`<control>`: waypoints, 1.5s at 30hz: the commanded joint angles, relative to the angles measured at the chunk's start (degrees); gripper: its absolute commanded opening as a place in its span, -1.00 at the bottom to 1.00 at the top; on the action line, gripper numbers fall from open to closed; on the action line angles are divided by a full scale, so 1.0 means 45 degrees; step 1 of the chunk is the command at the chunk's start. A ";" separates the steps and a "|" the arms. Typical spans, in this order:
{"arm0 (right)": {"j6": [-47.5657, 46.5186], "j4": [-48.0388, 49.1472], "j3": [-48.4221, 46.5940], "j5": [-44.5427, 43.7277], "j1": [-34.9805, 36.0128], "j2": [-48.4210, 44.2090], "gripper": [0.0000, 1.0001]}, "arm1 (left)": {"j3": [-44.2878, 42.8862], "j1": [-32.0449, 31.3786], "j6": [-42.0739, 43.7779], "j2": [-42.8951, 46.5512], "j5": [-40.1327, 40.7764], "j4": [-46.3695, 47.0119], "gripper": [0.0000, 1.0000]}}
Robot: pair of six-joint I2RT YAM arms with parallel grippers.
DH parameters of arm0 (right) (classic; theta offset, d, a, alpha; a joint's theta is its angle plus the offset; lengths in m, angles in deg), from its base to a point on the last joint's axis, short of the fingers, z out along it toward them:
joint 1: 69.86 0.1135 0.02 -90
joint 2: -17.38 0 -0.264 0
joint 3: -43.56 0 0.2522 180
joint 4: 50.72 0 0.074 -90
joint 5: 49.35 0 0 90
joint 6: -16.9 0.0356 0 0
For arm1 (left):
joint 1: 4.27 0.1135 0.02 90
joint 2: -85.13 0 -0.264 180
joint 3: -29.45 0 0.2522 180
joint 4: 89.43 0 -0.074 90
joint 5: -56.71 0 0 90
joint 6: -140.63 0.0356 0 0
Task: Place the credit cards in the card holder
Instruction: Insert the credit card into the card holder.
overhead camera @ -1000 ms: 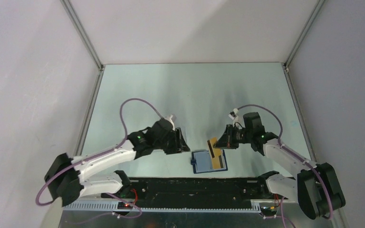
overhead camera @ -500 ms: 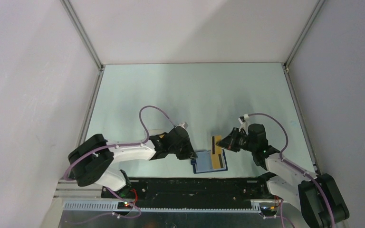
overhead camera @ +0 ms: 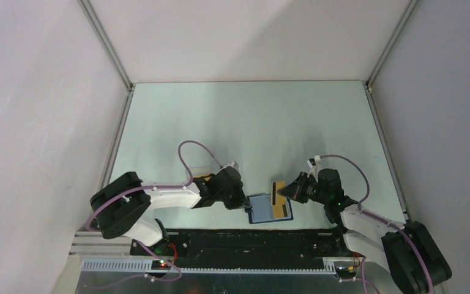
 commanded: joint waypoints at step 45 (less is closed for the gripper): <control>0.0864 0.2887 0.0718 -0.0368 0.0889 0.2148 -1.00 | -0.0302 -0.0079 0.0078 -0.1040 0.0523 -0.2443 -1.00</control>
